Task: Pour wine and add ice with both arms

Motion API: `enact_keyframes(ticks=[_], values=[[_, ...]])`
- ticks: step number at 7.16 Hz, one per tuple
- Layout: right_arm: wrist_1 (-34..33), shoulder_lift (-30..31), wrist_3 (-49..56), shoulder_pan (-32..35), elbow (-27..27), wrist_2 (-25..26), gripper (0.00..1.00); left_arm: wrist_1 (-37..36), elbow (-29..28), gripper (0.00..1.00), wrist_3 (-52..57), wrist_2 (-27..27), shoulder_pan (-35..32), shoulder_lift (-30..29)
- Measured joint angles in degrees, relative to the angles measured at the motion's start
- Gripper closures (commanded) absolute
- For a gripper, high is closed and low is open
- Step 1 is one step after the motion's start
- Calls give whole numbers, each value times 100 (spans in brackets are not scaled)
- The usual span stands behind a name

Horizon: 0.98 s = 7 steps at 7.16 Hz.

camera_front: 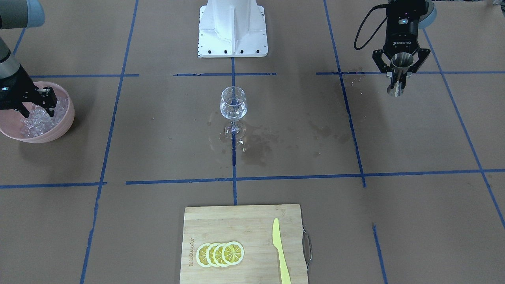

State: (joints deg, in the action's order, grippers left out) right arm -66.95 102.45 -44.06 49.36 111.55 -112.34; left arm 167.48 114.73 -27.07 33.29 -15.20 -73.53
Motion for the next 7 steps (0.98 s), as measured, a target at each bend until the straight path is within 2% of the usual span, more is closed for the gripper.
enact_keyframes(ticks=[2, 4, 5, 7], values=[[0, -4, 60, 6, -39, -6, 49, 13, 2, 100, 0, 0, 0, 11], [4, 1, 73, 11, -43, -17, 92, 20, 5, 100, 0, 0, 0, 14], [6, 8, 89, 15, -36, -27, 98, 19, 5, 100, 0, -2, 0, 14], [5, 33, 198, 32, 1, -36, 100, 12, 5, 100, 0, 1, 0, 14]])
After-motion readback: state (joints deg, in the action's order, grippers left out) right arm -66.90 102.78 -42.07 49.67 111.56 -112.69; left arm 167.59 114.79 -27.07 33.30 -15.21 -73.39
